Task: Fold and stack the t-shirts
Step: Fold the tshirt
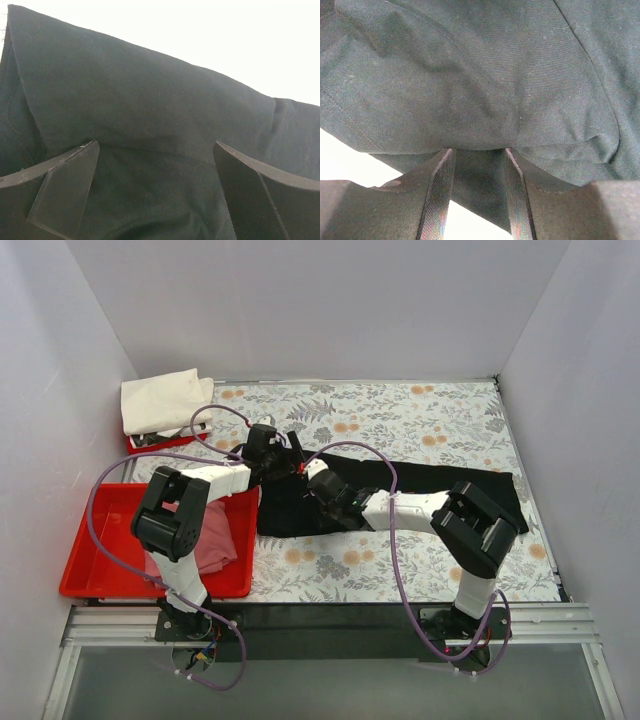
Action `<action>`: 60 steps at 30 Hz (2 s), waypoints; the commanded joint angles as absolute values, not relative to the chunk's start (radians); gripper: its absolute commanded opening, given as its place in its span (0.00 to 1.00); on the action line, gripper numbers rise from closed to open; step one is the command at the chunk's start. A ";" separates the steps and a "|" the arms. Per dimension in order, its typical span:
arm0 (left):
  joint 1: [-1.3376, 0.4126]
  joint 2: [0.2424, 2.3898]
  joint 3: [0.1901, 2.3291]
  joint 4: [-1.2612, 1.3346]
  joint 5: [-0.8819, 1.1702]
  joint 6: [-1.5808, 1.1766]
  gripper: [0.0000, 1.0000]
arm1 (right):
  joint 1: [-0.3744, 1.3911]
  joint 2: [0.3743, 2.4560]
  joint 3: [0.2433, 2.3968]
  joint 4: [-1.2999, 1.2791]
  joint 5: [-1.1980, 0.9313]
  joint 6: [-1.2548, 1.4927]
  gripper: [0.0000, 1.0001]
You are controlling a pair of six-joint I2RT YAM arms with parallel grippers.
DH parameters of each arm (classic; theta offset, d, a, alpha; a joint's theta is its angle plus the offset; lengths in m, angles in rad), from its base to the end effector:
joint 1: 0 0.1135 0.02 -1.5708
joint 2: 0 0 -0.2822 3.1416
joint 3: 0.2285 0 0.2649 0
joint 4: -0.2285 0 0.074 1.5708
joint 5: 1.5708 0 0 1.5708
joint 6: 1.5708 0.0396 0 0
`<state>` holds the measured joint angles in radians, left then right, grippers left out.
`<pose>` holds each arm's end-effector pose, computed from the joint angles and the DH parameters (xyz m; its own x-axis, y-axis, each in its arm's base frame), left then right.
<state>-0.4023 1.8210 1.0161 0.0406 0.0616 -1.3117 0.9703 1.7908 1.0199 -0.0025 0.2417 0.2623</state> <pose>0.3615 -0.1565 0.1640 -0.5804 -0.8015 -0.1438 -0.5049 0.4928 -0.7087 0.2276 0.3155 0.1736 -0.5639 -0.3777 -0.7344 -0.5778 0.8158 0.0241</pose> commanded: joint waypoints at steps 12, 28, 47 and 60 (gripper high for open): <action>-0.396 1.770 0.989 0.046 0.072 -1.298 0.91 | 0.976 1.838 1.057 0.064 0.271 0.258 0.33; -0.393 1.781 0.969 0.046 0.058 -1.292 0.91 | 0.976 1.701 0.989 0.063 0.348 0.247 0.01; -0.387 1.799 0.983 0.031 0.054 -1.278 0.91 | 0.985 1.549 0.948 -0.178 0.278 0.247 0.01; -0.387 1.828 1.031 0.023 0.066 -1.276 0.91 | 0.991 1.447 0.894 -0.250 0.304 0.259 0.06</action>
